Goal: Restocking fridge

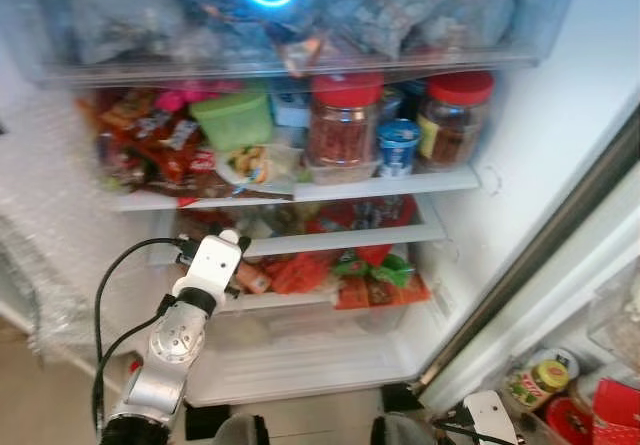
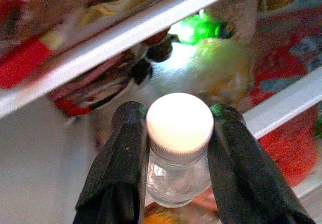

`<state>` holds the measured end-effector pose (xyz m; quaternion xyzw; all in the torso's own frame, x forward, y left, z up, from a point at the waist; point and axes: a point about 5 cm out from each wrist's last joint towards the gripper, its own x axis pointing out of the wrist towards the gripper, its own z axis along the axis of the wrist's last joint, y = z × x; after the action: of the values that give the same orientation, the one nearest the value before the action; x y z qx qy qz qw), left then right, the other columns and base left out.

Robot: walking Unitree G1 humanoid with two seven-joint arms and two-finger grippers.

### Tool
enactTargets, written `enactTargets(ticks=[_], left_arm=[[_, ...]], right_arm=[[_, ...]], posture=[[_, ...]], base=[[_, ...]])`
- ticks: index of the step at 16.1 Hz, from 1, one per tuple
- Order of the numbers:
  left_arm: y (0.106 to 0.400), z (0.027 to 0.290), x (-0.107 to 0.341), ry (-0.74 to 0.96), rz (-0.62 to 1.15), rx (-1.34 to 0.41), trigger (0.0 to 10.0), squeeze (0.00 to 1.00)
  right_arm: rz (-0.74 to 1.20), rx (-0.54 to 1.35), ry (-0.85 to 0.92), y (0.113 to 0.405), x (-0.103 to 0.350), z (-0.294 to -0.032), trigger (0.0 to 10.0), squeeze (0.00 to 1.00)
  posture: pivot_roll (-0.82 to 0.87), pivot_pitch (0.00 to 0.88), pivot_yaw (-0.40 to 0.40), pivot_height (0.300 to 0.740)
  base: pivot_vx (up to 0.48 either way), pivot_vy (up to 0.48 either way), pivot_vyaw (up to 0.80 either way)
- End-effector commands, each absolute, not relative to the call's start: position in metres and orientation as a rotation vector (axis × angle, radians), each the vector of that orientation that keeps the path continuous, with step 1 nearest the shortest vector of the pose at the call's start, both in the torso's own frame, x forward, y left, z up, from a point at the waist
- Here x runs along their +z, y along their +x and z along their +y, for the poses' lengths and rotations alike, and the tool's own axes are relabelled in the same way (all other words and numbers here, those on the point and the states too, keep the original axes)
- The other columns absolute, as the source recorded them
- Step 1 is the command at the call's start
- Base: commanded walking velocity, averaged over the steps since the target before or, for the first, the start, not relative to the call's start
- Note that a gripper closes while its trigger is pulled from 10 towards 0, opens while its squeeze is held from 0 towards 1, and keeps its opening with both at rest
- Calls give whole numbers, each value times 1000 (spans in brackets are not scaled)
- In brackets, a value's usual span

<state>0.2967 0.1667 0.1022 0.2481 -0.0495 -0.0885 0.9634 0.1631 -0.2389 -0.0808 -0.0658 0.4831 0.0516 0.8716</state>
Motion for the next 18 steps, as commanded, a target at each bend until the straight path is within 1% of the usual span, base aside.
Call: enactTargets(ticks=[1, 3, 4, 6, 8, 10, 14, 17, 18], left_arm=[[294, 159, 106, 675, -138, -252, 10000, 0], [292, 158, 105, 789, -142, -290, 10000, 0], [295, 162, 102, 917, -131, -290, 10000, 0], [302, 166, 95, 1105, -118, -312, 10000, 0], [307, 169, 86, 1203, -97, -332, 10000, 0], [316, 172, 82, 1264, -90, -331, 10000, 0], [327, 168, 70, 1291, -105, -312, 10000, 0], [341, 165, 79, 1285, -146, -214, 10000, 0], [344, 164, 81, 1285, -145, -205, 10000, 0]], right_arm=[[1001, 89, -128, 163, -80, -243, 10000, 0], [1001, 87, -126, 164, -80, -243, 10000, 0], [999, 88, -124, 164, -79, -242, 10000, 0], [995, 87, -120, 165, -79, -242, 10000, 0], [990, 82, -114, 166, -79, -241, 10000, 0], [987, 79, -112, 166, -79, -241, 10000, 0], [981, 74, -107, 166, -79, -241, 10000, 0], [975, 69, -101, 165, -79, -242, 10000, 0], [975, 68, -100, 165, -79, -242, 10000, 0]], posture=[[-57, 57, -17, 649], [-56, 57, -17, 649], [-55, 58, -17, 649], [-61, 56, -13, 649], [-64, 59, -12, 649], [-68, 61, -11, 649], [-72, 70, -11, 649], [-79, 80, -13, 649], [-80, 81, -14, 649]], base=[[0, 0, 0], [0, 0, 0], [0, 0, 0], [0, 0, 0], [0, 0, 0], [0, 0, 0], [0, 0, 0], [0, 0, 0], [0, 0, 0]])
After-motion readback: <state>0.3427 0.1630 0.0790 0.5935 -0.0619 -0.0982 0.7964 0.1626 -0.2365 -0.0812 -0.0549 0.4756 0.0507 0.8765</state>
